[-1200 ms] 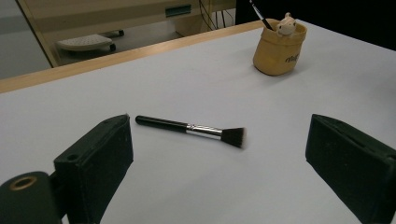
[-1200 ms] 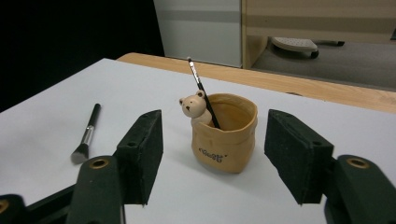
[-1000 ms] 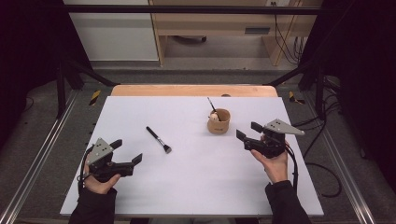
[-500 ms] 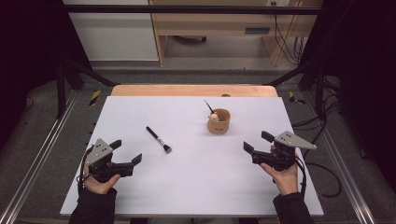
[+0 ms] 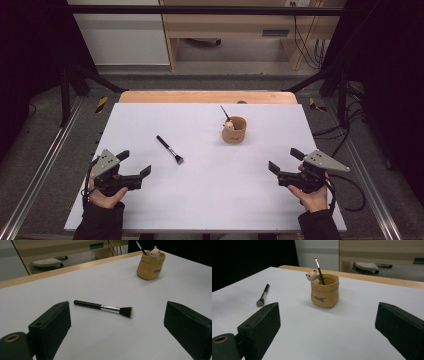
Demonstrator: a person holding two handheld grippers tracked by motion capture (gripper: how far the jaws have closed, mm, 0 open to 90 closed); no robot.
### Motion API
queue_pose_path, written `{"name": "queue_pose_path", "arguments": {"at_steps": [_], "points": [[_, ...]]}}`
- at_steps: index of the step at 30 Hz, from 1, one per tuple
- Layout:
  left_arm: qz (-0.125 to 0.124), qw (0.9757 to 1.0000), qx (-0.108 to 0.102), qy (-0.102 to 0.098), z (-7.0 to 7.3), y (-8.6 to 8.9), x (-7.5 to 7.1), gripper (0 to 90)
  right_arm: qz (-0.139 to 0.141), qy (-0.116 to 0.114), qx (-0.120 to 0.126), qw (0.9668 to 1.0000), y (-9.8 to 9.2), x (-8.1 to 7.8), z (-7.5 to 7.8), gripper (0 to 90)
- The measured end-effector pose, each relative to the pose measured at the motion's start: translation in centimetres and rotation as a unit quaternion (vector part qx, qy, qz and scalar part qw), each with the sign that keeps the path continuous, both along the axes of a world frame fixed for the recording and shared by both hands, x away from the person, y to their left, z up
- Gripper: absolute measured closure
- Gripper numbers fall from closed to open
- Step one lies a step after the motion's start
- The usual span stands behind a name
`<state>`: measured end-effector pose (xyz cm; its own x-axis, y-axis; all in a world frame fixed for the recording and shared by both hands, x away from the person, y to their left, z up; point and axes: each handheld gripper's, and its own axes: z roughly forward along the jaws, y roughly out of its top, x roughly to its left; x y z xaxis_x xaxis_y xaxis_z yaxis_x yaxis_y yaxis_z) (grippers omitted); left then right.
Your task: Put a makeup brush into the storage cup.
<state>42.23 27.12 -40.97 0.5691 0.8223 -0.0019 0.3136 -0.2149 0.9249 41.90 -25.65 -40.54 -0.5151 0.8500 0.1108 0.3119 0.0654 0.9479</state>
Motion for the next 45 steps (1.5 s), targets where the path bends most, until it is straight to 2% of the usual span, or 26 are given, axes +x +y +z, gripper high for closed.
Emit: {"name": "queue_pose_path", "arguments": {"at_steps": [3, 11, 20, 33, 45], "points": [[0.000, 1.0000, 0.000, 0.001, -0.1, 0.0, -0.1, 6.7, 0.001, -0.004, -0.005, 1.0000, 0.0, -0.2, -0.1, 5.5], [0.003, 1.0000, -0.008, -0.004, 0.0, 0.4, -0.2, 6.9, -0.005, 0.006, -0.008, 0.9999, -0.2, -0.3, -0.7, 4.7], [0.004, 0.9999, -0.008, -0.006, 0.0, 0.3, -0.2, 6.9, -0.006, 0.018, -0.006, 0.9998, -0.5, -0.5, -1.2, 4.9], [0.003, 1.0000, -0.006, -0.005, 0.0, 0.3, -0.2, 6.9, -0.010, 0.015, -0.001, 0.9998, -0.8, -0.8, -1.0, 4.8], [0.003, 1.0000, -0.001, -0.001, 0.2, -0.8, 0.2, 7.0, -0.008, 0.011, -0.002, 0.9999, -0.8, -0.9, -0.9, 4.9]]}}
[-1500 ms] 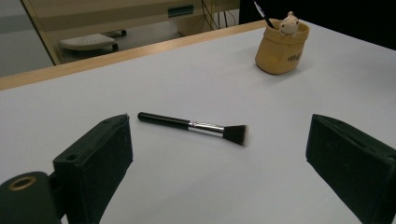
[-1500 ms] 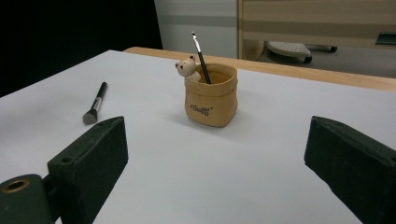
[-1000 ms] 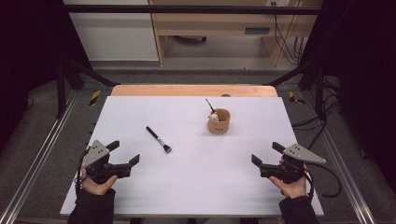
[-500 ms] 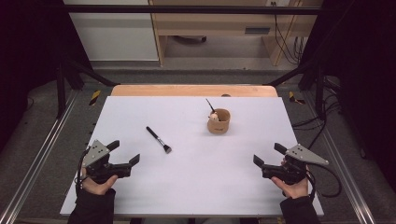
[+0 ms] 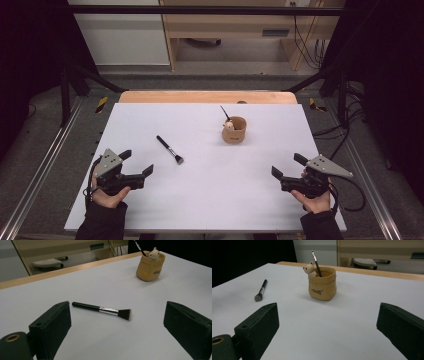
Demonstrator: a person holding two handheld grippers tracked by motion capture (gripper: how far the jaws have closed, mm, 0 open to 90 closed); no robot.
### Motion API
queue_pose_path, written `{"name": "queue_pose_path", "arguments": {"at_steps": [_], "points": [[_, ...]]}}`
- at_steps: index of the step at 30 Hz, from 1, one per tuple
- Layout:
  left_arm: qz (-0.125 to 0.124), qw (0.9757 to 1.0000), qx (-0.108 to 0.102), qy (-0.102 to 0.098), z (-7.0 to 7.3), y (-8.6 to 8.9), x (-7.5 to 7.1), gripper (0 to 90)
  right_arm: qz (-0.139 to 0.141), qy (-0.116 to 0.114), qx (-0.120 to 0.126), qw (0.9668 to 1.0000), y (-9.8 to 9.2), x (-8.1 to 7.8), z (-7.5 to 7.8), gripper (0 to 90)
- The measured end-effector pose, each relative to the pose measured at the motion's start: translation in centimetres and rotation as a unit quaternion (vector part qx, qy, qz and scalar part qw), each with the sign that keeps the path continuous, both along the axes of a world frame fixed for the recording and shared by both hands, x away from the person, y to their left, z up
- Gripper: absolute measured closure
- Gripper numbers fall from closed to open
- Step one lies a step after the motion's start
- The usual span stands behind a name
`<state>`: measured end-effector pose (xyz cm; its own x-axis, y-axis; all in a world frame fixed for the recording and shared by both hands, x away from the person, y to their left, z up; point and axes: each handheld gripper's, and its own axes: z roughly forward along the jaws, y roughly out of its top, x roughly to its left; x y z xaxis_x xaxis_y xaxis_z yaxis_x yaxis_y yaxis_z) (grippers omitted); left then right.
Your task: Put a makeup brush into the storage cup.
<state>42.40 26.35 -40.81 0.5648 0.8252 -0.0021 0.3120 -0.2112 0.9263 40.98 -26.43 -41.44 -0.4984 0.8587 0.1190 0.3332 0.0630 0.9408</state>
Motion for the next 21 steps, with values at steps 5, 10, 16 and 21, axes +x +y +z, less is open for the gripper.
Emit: {"name": "queue_pose_path", "arguments": {"at_steps": [5, 10, 16, 21], "points": [[0.002, 1.0000, 0.002, 0.000, 0.4, -0.4, 0.5, 7.1, 0.002, -0.001, -0.001, 1.0000, 0.1, 0.0, 0.1, 4.9], [0.004, 1.0000, 0.001, 0.004, 1.0, -0.9, 1.1, 7.1, 0.003, -0.002, 0.000, 1.0000, 0.2, 0.0, 0.3, 4.9], [0.006, 0.9999, -0.001, 0.009, 1.3, -1.2, 2.0, 7.2, 0.004, -0.003, -0.003, 1.0000, 0.4, 0.0, 0.3, 4.9], [0.007, 0.9999, 0.004, 0.014, 1.5, -1.7, 3.0, 7.2, 0.004, -0.002, -0.003, 1.0000, 0.5, 0.0, 0.3, 4.9]]}}
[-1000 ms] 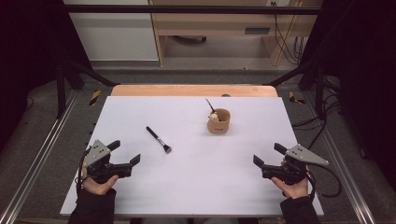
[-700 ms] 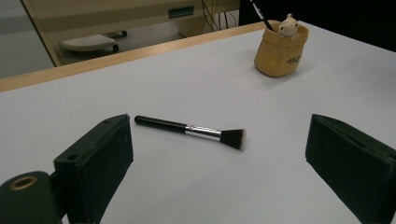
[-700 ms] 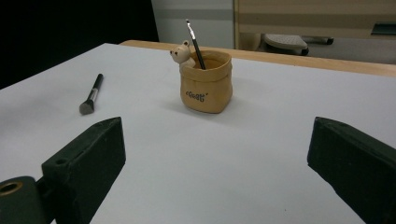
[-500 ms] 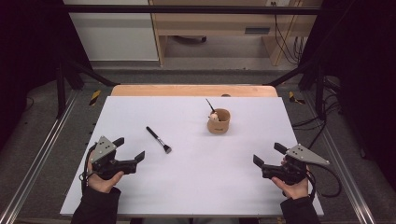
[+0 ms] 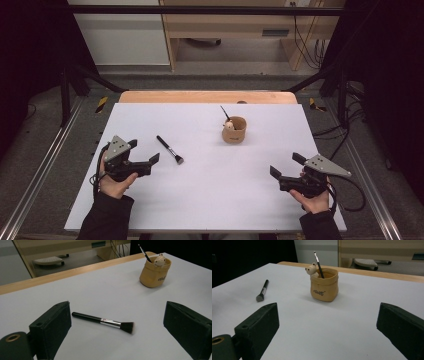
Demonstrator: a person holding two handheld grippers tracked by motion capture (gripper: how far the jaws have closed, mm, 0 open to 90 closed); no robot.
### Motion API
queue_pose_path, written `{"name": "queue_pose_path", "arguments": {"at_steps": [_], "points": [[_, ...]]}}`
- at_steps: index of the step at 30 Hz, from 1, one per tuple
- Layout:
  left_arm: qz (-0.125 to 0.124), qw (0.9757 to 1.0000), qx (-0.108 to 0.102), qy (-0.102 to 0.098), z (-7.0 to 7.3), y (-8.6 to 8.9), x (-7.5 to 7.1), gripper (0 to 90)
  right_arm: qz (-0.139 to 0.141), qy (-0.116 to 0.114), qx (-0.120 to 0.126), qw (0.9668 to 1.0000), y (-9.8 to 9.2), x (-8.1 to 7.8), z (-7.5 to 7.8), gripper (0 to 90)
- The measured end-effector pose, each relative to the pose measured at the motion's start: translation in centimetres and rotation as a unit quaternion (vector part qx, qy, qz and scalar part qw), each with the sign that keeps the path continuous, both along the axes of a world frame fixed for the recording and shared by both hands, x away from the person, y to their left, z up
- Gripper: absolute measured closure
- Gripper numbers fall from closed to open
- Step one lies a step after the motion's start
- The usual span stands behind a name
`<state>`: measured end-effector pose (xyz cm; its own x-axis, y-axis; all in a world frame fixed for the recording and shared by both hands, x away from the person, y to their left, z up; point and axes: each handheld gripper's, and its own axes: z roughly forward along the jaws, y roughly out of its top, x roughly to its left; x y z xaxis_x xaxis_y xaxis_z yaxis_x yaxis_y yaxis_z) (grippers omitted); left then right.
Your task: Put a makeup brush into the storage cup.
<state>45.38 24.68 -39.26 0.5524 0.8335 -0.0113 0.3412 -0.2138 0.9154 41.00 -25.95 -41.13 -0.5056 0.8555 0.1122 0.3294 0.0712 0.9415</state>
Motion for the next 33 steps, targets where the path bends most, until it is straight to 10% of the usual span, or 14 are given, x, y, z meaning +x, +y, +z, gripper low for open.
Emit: {"name": "queue_pose_path", "arguments": {"at_steps": [33], "points": [[0.035, 0.9974, 0.034, 0.053, -2.7, -3.2, 5.7, 7.8, 0.003, 0.002, -0.002, 1.0000, 0.1, 0.1, -0.2, 4.6]]}}
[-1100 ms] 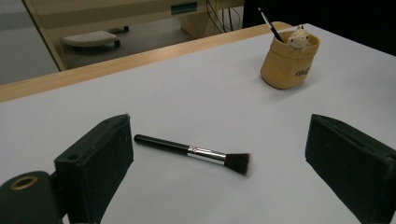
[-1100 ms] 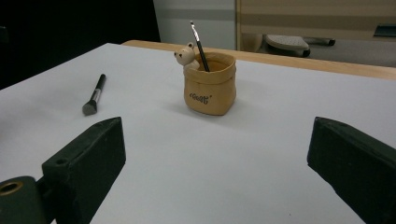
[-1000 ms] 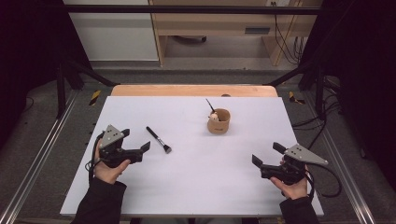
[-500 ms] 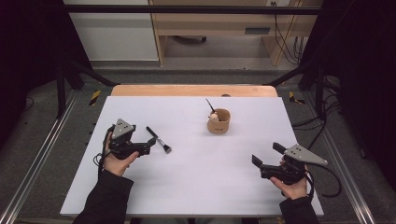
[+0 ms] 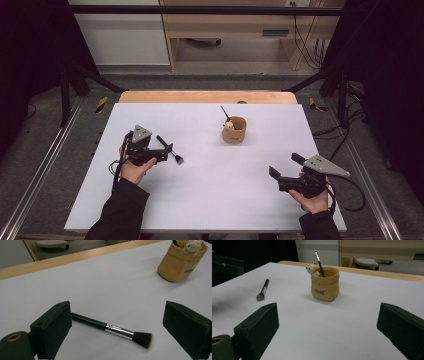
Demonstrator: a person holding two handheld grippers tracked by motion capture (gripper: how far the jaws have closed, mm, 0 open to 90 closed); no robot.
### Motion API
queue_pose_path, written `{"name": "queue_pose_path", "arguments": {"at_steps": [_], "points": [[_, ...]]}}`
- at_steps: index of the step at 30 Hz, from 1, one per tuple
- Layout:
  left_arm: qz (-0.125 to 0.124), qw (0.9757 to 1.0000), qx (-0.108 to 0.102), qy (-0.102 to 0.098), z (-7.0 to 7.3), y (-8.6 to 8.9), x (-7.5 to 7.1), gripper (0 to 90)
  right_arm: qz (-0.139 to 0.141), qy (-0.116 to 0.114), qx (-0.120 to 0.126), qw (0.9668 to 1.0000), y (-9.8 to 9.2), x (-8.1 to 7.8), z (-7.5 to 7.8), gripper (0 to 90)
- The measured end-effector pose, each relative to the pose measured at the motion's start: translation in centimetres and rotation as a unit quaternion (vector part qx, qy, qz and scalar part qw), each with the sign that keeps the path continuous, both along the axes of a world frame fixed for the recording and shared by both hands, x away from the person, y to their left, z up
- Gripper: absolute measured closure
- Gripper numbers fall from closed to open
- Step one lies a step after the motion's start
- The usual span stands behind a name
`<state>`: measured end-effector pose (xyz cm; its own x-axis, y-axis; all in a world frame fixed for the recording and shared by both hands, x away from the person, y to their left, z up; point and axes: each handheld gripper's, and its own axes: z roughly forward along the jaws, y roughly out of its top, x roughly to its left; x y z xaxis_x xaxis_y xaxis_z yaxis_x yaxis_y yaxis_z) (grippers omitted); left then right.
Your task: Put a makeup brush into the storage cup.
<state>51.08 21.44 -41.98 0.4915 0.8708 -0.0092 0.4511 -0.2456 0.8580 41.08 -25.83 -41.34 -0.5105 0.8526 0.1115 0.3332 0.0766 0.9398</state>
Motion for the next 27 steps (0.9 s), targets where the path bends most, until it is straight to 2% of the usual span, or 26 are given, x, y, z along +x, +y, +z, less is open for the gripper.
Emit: {"name": "queue_pose_path", "arguments": {"at_steps": [14, 27], "points": [[0.021, 0.9992, 0.005, 0.033, -2.1, -0.7, 1.9, 8.5, 0.002, -0.001, -0.001, 1.0000, 0.0, 0.1, -0.1, 4.7], [0.038, 0.9972, 0.015, 0.063, -3.8, -1.1, 3.0, 9.3, 0.005, -0.001, -0.003, 1.0000, 0.2, 0.2, -0.3, 4.8]]}}
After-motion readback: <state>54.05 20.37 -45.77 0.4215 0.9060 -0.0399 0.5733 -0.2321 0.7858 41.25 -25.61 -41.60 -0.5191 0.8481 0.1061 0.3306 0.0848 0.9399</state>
